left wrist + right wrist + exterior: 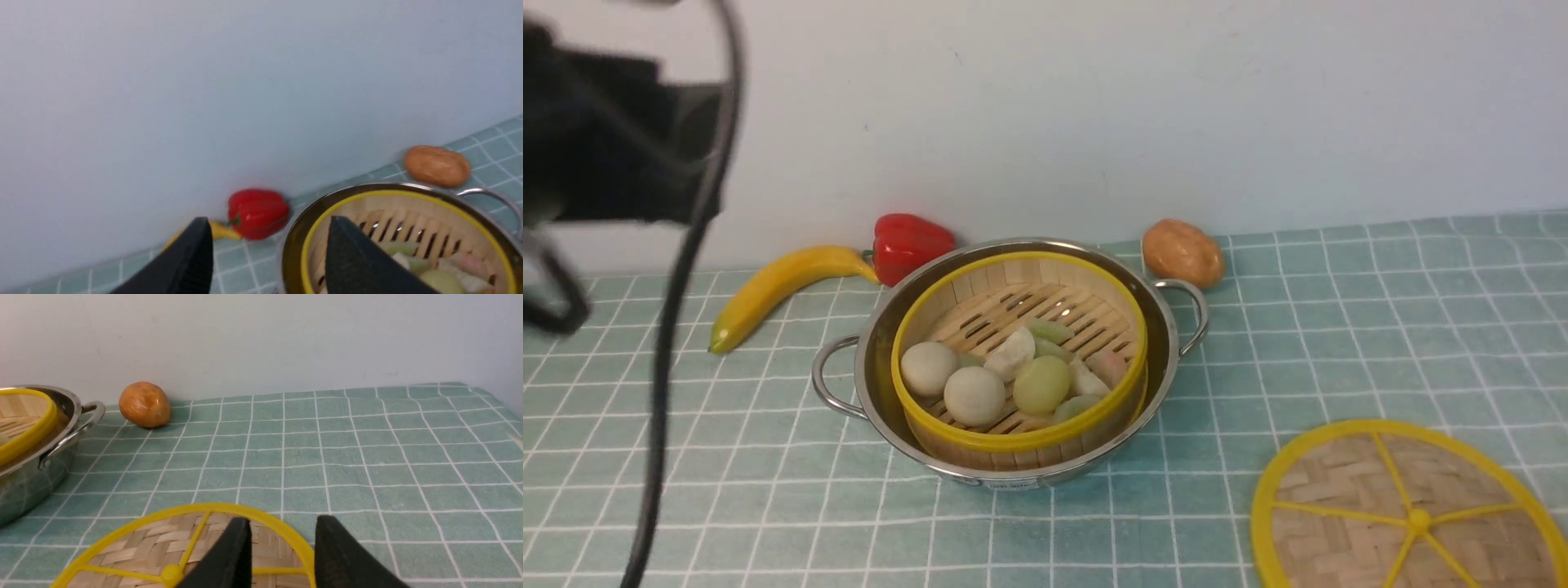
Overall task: Place the steamer in the pot on the blue tablecloth, and put the lid on the steamer.
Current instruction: 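Move the gripper down to the bamboo steamer lid and grasp its center knob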
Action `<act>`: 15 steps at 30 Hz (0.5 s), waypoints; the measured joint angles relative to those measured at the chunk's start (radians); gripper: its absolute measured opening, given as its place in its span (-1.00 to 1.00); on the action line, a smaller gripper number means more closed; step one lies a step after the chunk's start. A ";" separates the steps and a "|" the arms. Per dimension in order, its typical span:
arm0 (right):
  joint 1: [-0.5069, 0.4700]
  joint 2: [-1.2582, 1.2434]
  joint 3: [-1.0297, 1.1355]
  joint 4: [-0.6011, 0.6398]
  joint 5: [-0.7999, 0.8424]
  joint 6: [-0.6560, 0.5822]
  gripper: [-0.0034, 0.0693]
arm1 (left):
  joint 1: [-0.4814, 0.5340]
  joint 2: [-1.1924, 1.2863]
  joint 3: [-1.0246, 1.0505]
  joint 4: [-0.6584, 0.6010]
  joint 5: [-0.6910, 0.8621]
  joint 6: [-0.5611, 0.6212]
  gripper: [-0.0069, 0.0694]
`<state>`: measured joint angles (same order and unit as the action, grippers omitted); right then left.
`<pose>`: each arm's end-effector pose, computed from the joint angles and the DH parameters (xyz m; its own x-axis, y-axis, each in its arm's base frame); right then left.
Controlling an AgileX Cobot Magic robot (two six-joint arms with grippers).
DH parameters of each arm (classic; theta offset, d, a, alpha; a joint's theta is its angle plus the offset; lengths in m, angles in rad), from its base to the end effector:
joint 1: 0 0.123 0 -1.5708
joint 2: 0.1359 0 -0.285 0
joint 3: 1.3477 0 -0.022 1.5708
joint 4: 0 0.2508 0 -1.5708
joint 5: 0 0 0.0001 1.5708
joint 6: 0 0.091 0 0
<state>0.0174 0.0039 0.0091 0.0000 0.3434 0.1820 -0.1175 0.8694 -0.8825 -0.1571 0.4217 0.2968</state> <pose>0.0539 0.0009 0.1789 -0.2647 0.1764 -0.9481 0.0310 0.9842 0.1745 0.1790 -0.0270 0.3822 -0.2787 0.1863 -0.9421 0.2226 0.9668 0.1253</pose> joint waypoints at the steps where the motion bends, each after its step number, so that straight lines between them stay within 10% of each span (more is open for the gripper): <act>1: 0.000 0.000 0.000 0.000 0.000 0.000 -0.25 | 0.010 -0.012 0.000 -0.005 0.000 0.000 0.11; 7: 0.000 0.000 0.000 0.000 0.000 0.000 -0.25 | 0.228 -0.410 0.406 -0.088 -0.008 0.000 0.11; 15: 0.000 0.000 0.000 0.000 0.000 0.000 -0.25 | 0.282 -0.745 0.676 -0.117 -0.008 0.000 0.11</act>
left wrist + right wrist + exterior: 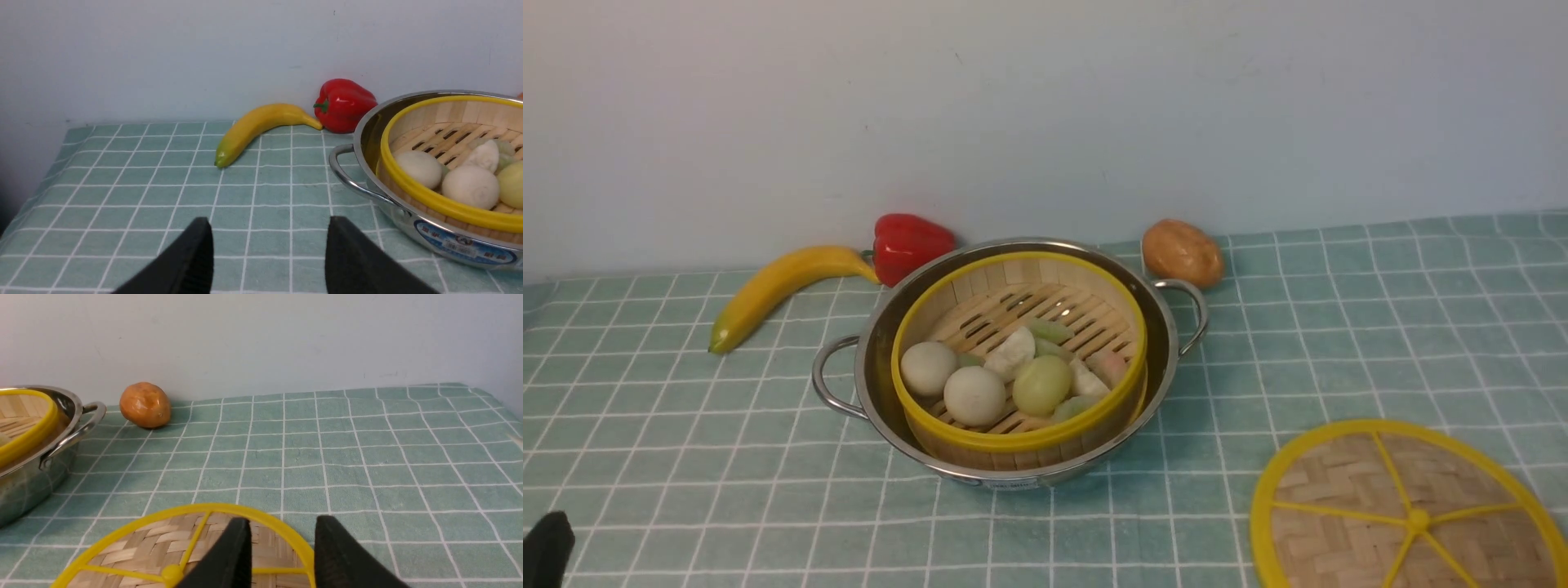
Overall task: Place the steamer in the pot on the blue tablecloth, and put the lid on the steamer.
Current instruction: 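Move the gripper down to the bamboo steamer lid and grasp its center knob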
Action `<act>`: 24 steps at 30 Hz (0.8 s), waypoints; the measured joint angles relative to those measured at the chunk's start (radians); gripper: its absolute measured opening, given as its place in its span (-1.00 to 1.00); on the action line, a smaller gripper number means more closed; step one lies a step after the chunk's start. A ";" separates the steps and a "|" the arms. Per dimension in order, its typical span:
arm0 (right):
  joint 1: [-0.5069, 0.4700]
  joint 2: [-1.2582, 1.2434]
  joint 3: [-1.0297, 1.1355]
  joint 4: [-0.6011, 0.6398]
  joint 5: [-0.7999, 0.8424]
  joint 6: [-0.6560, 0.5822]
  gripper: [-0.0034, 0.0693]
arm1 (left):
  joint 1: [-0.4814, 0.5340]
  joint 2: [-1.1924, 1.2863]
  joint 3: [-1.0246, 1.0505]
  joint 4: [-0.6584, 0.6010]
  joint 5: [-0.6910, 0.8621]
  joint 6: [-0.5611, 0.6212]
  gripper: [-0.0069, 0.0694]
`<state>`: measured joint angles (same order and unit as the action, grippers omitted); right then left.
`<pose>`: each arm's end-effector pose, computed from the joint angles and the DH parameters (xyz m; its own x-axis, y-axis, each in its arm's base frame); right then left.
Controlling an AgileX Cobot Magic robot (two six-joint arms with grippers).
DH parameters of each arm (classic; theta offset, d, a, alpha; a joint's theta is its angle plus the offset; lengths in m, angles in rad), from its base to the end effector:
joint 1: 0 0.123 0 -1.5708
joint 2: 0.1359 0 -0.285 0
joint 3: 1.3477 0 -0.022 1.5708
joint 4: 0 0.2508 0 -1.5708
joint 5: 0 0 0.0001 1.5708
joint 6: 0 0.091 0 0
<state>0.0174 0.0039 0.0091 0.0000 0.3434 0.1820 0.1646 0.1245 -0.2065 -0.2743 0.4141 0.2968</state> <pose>0.0539 0.0009 0.1789 -0.2647 0.1764 -0.9481 0.0310 0.9842 0.1745 0.0570 -0.0006 0.2395 -0.2283 0.0071 -0.9736 -0.0481 0.9987 0.0185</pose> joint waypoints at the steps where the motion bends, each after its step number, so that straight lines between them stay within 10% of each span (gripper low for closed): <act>1: 0.000 0.000 0.000 0.000 0.000 0.000 -0.25 | 0.001 -0.021 0.018 -0.009 0.000 0.000 0.11; 24: 0.000 0.000 0.000 0.000 0.000 0.000 -0.25 | -0.018 -0.118 0.214 0.100 -0.047 -0.130 0.12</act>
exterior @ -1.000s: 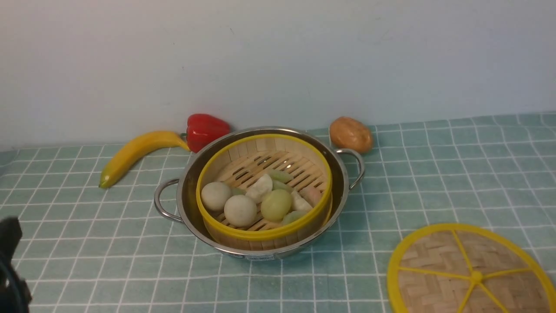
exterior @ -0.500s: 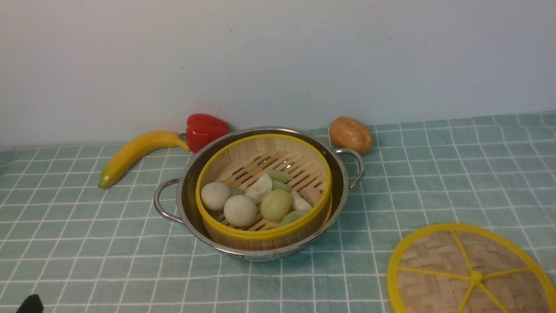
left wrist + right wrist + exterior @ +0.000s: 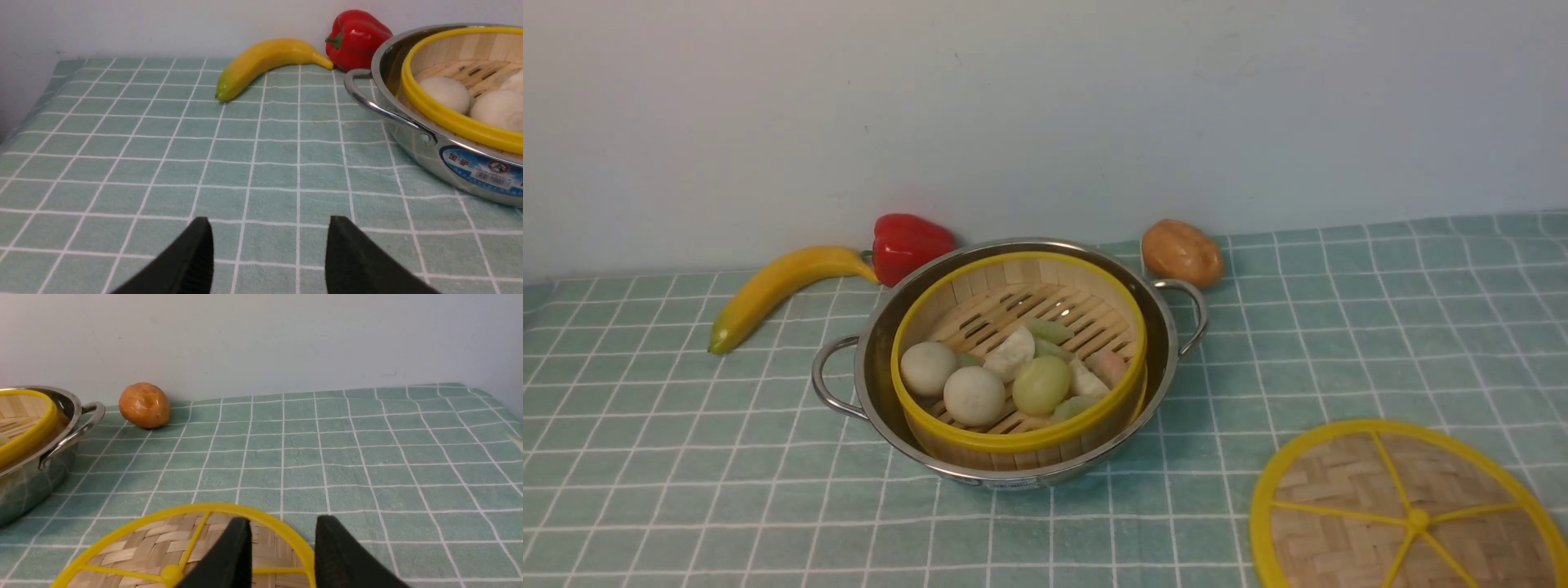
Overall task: Place the steamer in the pot on the blue tablecloth, and put the lid on the steamer.
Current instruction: 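Move the gripper down to the bamboo steamer lid and grasp its center knob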
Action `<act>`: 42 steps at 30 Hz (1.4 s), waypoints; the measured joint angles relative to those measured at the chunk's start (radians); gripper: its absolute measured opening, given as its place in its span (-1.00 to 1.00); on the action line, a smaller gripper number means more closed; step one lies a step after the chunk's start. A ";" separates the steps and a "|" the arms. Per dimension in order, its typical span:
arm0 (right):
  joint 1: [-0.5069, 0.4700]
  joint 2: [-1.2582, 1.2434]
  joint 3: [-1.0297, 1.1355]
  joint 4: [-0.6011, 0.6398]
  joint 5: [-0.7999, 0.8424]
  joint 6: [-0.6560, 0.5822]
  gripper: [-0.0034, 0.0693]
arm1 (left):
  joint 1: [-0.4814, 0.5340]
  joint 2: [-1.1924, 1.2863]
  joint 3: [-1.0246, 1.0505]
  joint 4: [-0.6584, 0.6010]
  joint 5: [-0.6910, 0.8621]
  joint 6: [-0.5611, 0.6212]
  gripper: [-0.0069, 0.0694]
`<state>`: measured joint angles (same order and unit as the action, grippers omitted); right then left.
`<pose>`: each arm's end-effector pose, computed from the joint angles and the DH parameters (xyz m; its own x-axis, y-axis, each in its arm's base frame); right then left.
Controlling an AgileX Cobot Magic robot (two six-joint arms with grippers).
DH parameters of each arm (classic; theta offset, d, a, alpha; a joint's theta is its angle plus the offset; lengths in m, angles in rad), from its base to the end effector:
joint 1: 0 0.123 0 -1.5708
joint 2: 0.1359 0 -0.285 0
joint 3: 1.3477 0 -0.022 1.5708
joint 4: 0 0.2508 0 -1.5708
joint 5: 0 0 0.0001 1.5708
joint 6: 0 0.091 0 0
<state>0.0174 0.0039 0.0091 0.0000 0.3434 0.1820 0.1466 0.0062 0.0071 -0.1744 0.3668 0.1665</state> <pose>0.0539 0.0009 0.1789 -0.2647 0.1764 -0.9481 0.0310 0.9842 0.1745 0.0537 0.0022 0.1779 -0.2811 -0.0380 -0.9589 -0.0858 0.9962 -0.0143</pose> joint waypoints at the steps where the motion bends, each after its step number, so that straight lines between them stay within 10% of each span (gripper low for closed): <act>1: 0.000 0.000 0.000 0.000 0.000 0.000 -0.25 | -0.008 -0.002 0.000 0.045 -0.001 -0.047 0.12; 16: 0.000 0.000 0.000 0.000 0.000 0.000 -0.25 | -0.216 -0.005 0.000 0.119 -0.001 -0.133 0.12; 42: 0.000 0.000 0.000 0.000 0.000 0.000 -0.24 | -0.224 -0.007 0.000 -0.020 -0.003 -0.073 0.12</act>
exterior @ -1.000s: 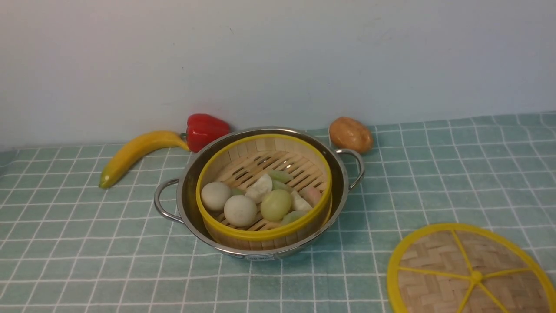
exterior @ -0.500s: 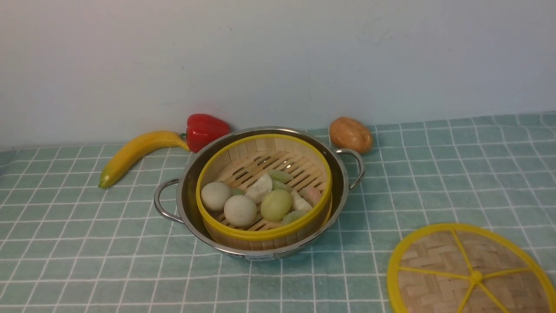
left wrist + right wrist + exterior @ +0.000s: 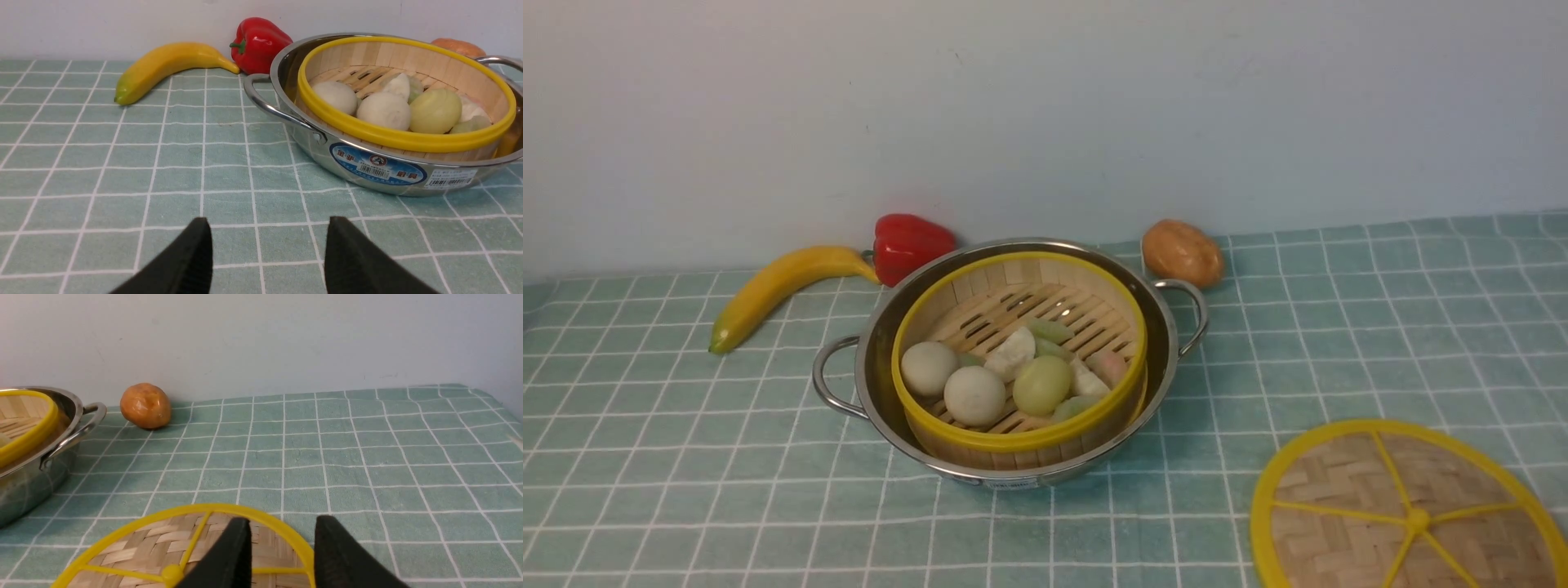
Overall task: Place the steamer in the pot on the blue tablecloth, and put the lid on the steamer.
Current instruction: 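Move the gripper down to the bamboo steamer lid and grasp its center knob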
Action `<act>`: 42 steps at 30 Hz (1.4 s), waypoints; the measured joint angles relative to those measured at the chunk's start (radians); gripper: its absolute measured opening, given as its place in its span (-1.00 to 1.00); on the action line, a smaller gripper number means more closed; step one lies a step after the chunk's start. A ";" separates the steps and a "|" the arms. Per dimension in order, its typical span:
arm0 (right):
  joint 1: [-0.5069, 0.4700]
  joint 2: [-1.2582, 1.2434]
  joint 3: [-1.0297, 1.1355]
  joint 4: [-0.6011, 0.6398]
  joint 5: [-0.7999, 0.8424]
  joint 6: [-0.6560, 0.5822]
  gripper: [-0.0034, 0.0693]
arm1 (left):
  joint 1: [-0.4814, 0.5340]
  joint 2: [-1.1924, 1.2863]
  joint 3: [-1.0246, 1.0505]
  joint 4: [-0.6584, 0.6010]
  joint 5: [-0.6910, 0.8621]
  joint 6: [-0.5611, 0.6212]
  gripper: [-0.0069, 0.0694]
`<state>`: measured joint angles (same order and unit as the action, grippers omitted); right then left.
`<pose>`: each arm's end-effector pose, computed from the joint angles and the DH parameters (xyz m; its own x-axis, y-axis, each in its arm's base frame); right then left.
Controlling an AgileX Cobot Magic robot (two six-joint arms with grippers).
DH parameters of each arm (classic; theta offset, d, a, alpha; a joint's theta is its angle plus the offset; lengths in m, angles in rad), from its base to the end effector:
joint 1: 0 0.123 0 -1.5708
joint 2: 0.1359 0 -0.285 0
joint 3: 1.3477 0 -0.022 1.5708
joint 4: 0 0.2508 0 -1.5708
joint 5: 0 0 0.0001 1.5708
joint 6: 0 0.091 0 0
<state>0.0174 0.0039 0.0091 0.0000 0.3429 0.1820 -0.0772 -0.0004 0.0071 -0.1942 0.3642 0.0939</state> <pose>0.0540 0.0009 0.1790 -0.2642 0.1764 -0.9482 0.0309 0.9842 0.1745 0.0525 -0.0104 0.1786 -0.2846 -0.0658 -0.9564 0.1183 0.9876 -0.1031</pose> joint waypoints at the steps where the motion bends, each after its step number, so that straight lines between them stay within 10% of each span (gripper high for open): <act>1: 0.000 0.000 0.000 0.000 0.000 0.000 -0.24 | 0.000 0.000 0.000 0.000 0.000 0.000 0.12; 29: 0.000 -0.001 -0.011 0.034 -0.054 0.016 -0.24 | 0.000 0.000 0.000 0.000 0.000 0.000 0.12; 42: 0.000 0.103 -0.512 0.128 0.262 0.019 -0.24 | 0.000 0.000 0.000 -0.001 0.000 0.000 0.12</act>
<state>0.0174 0.1070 -0.5033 0.1279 0.6050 0.2012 -0.0772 -0.0004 0.0071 -0.1949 0.3642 0.0939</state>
